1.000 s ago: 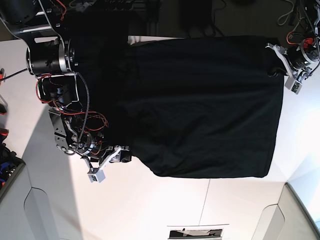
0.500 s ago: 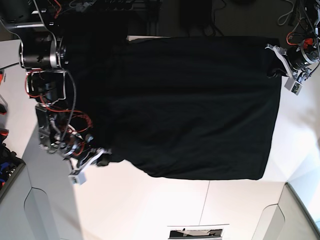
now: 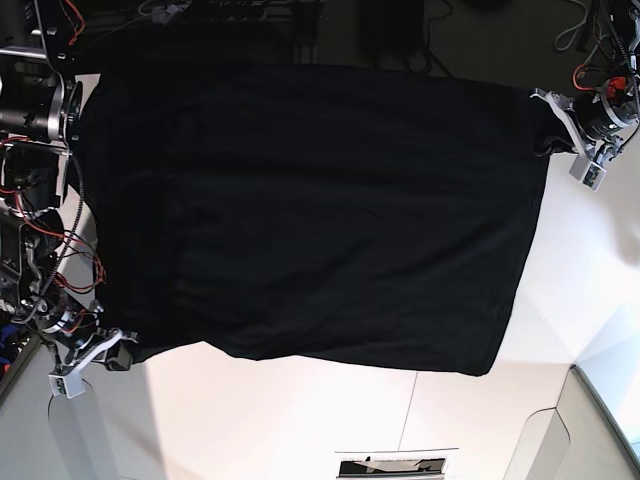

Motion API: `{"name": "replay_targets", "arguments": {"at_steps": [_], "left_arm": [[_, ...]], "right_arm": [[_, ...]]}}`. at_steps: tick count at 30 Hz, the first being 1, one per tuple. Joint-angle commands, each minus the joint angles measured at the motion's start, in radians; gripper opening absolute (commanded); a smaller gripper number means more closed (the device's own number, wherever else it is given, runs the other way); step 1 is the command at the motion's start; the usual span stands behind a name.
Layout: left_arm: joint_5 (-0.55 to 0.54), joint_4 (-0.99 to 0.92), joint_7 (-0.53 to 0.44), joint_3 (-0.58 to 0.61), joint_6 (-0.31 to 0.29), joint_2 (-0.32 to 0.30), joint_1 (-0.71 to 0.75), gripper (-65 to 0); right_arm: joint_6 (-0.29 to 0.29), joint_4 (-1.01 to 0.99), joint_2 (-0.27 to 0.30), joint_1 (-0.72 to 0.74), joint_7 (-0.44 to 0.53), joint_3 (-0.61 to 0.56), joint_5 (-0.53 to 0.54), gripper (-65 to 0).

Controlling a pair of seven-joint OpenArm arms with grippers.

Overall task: Layout the t-shirt on the table in an organized manner, then fold the t-shirt properly
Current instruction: 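Release the shirt with the right gripper and regrasp its hem corner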

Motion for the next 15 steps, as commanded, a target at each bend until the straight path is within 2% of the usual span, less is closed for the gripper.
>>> {"name": "replay_targets", "arguments": {"at_steps": [1,6,7,9,11,12,15], "left_arm": [[-0.012,0.012,-0.018,-0.009,-0.004,-0.017,-0.002,-65.0],[-0.017,0.012,-0.018,-0.008,-0.004,-0.017,-0.002,-65.0],[-0.017,0.012,-0.018,-0.008,-0.004,-0.017,-0.002,-65.0],[-0.016,0.012,-0.018,-0.008,-0.004,-0.017,-0.002,-65.0],[-0.016,0.012,-0.016,-0.008,-0.004,-0.017,-0.002,-65.0],[-0.015,0.012,-0.013,-0.008,-0.004,-0.017,-0.002,-65.0],[-0.010,0.012,-0.013,-0.008,-0.004,-0.017,0.001,-65.0]], "right_arm": [[0.000,0.022,0.022,0.033,0.028,0.006,0.015,-65.0],[-0.016,0.022,0.034,0.032,0.027,0.015,-0.010,-65.0],[-0.016,0.022,0.034,0.033,0.027,0.016,-0.016,-61.9],[-0.031,0.022,0.034,0.033,0.028,0.016,-0.018,-39.8],[-0.034,0.024,0.034,0.035,0.027,0.025,-0.018,-24.4],[-0.033,0.028,0.034,0.035,0.026,0.039,-0.018,-20.9],[-0.033,0.056,0.034,0.033,0.004,0.099,-0.002,-20.5]]}}
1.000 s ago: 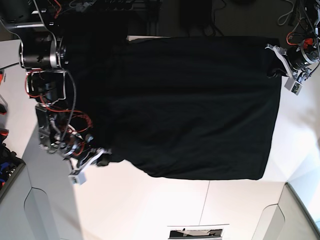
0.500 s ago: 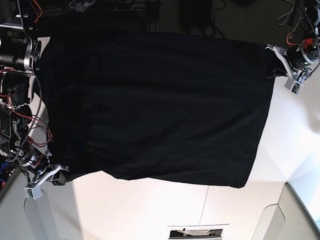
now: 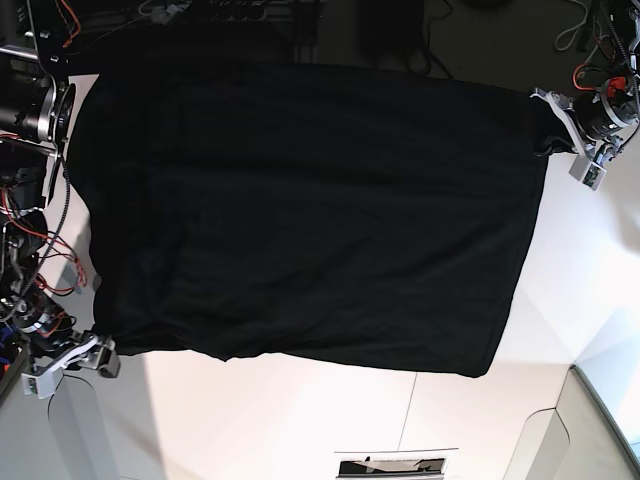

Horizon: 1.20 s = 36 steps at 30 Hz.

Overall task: Layout the t-shirt on the table in an organized manner, then fold the t-shirt properly
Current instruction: 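Release the shirt with the right gripper and regrasp its hem corner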

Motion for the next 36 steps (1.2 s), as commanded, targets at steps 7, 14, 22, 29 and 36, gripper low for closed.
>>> {"name": "replay_targets", "arguments": {"at_steps": [7,14,22,29,36], "left_arm": [[-0.009,0.012,-0.030,-0.008,-0.004,-0.017,-0.001,-65.0],[-0.008,0.012,-0.040,-0.008,-0.004,-0.017,0.000,-65.0],[-0.009,0.011,-0.045,-0.008,-0.004,-0.017,-0.001,-65.0],[-0.008,0.011,-0.058,-0.008,-0.004,-0.014,-0.001,-65.0],[-0.008,0.011,-0.052,-0.008,-0.004,-0.014,-0.001,-65.0]], "right_arm": [[0.027,0.142,0.009,0.032,-0.205,0.112,0.216,-20.5],[0.045,0.155,-0.062,-0.027,-0.283,0.110,0.188,-63.0],[0.027,0.132,-0.097,-0.212,-0.047,0.110,-0.034,-65.0],[0.038,0.133,-0.098,-0.347,-0.116,0.110,0.120,-65.0],[0.039,0.142,-0.099,-0.410,-0.141,0.110,0.197,-65.0]]}}
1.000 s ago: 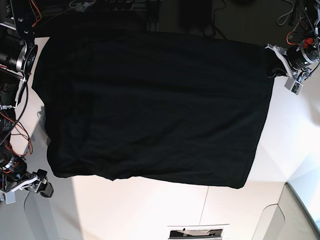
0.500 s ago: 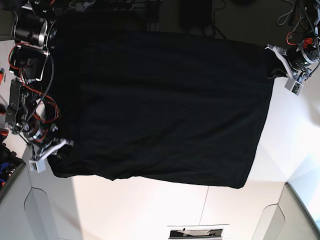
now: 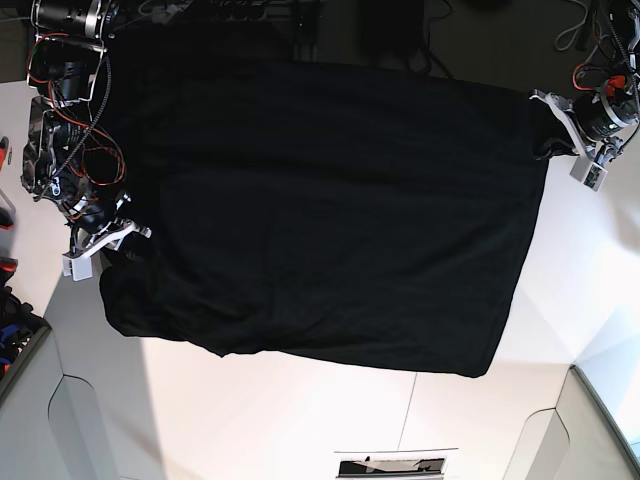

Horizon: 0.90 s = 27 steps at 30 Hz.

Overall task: Layout the t-shirt on the table in an organized manner, then fold the t-shirt properly
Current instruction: 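Release the shirt with the right gripper and regrasp its hem corner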

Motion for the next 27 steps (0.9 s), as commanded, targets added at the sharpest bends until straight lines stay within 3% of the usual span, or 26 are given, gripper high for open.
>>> {"name": "replay_targets", "arguments": {"at_steps": [1,10,15,21,27], "left_arm": [[-0.011,0.011,-0.018,-0.008,-0.004,-0.017,-0.003,-65.0],[-0.011,0.011,-0.018,-0.008,-0.004,-0.017,-0.002,-65.0],[-0.011,0.011,-0.003,-0.008,-0.004,-0.017,-0.002,-65.0],[-0.018,0.011,-0.002,-0.007,-0.004,-0.017,-0.002,-65.0],[-0.029,0.011,-0.003,-0.006,-0.004,-0.017,-0.002,-65.0]], "right_arm": [[-0.011,0.014,0.011,0.006,-0.030,0.002,-0.026,-65.0],[-0.012,0.262,0.014,0.021,-0.023,0.003,-0.034,-65.0],[-0.019,0.289,0.014,0.091,-0.011,0.002,-0.145,-65.0],[-0.020,0.133,0.014,0.231,0.084,0.002,-0.264,-65.0],[-0.019,-0.154,0.013,0.330,0.107,-0.004,-0.262,-65.0]]}}
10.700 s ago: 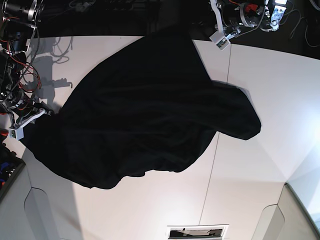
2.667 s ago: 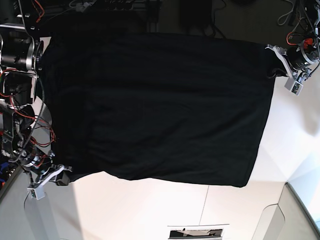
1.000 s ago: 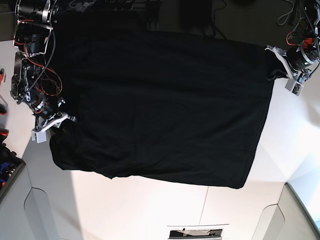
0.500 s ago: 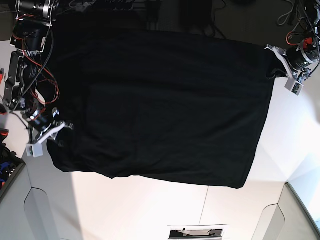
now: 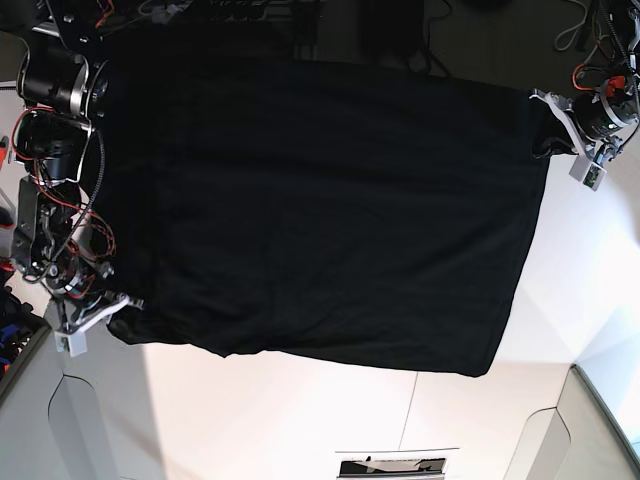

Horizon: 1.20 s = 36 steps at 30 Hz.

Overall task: Layout the t-shirt on the table in an organized manner, then fold the t-shirt properly
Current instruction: 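Release the shirt with the right gripper and regrasp its hem corner, then release the left gripper and reach it into the shirt's middle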

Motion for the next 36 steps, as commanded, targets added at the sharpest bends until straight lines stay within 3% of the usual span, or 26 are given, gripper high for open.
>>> {"name": "replay_targets", "arguments": {"at_steps": [1,4,9,14,17,21,25,29,36], "left_arm": [[-0.017,0.012,-0.014,-0.007,-0.004,-0.017,-0.002,-65.0],[-0.017,0.012,-0.015,-0.007,-0.004,-0.017,-0.002,-65.0],[-0.071,0.012,-0.013,-0.006,-0.004,-0.017,-0.008,-65.0],[-0.098,0.012,-0.013,0.008,-0.003,-0.017,-0.117,-65.0],[-0.070,0.012,-0.011,0.103,0.035,-0.017,-0.217,-65.0],[0.050,0.012,-0.037,0.344,0.084,-0.004,-0.348,-65.0],[0.182,0.010,-0.047,0.533,0.132,0.080,-0.466,-65.0],[0.215,-0.069,-0.072,0.646,0.147,0.192,-0.554,-65.0],[0.303,-0.310,-0.112,0.725,0.147,0.412,-0.694,-65.0]], "right_arm": [[0.005,-0.006,0.011,0.027,0.025,-0.004,0.014,-65.0],[0.006,-0.028,0.003,-0.010,0.001,-0.020,0.037,-65.0],[0.020,-0.020,-0.016,-0.113,-0.062,-0.040,0.175,-65.0],[0.020,0.038,-0.047,-0.212,-0.067,-0.040,0.187,-65.0],[0.020,0.090,-0.059,-0.261,-0.085,-0.040,0.209,-65.0],[0.020,0.180,-0.068,-0.305,-0.104,-0.040,0.226,-65.0],[0.020,0.263,-0.079,-0.309,-0.168,-0.040,0.256,-65.0],[0.020,0.333,-0.084,-0.309,-0.223,-0.040,0.300,-65.0],[0.020,0.441,-0.081,-0.305,-0.222,-0.036,0.297,-65.0]]}}
